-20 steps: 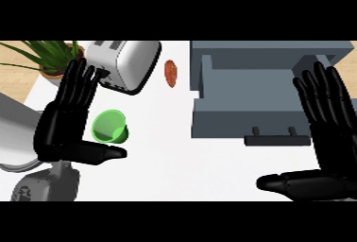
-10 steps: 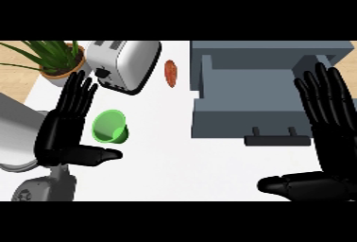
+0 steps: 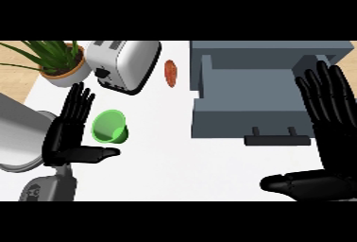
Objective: Pick up the cup, place it into the drawer and close the drawer
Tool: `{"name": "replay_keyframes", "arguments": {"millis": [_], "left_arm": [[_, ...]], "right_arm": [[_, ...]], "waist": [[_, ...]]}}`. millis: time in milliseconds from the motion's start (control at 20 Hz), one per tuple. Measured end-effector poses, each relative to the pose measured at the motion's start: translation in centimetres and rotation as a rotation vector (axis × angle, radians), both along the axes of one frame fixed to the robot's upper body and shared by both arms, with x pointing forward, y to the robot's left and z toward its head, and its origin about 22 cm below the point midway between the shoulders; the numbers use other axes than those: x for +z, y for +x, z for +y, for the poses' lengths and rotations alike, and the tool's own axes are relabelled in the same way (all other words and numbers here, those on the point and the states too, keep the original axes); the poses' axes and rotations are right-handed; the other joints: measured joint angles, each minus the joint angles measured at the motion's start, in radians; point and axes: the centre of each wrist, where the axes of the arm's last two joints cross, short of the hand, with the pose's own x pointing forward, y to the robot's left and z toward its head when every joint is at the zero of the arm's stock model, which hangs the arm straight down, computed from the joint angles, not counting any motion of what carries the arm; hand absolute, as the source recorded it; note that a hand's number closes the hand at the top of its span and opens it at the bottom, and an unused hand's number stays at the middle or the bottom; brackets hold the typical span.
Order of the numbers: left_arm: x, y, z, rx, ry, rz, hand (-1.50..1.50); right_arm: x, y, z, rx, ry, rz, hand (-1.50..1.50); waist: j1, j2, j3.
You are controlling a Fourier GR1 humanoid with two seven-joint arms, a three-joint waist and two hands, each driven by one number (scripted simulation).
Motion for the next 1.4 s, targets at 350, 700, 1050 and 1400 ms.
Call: {"name": "replay_keyframes", "arguments": {"millis": [350,700,1050,1400], "left_arm": [[-3.5,0.6,1.2,0.004,0.011,0.04,-1.5],[-6.2,0.8,2.6,-0.001,0.016,0.066,-1.5],[-8.8,0.7,2.6,0.031,0.009,0.071,-1.5],[-11.4,1.1,3.7,0.054,0.009,0.074,-1.5]], "right_arm": [[0.5,0.2,-0.3,0.001,-0.004,0.005,-1.5],[0.1,-0.2,-0.6,0.009,-0.006,0.004,-1.5],[0.7,-0.5,0.0,0.011,-0.002,-0.004,-1.5],[0.2,-0.4,0.9,0.022,-0.006,0.005,-1.5]], "waist": [[-0.001,0.0,0.0],[-0.002,0.0,0.0],[-0.002,0.0,0.0],[-0.005,0.001,0.0]]}}
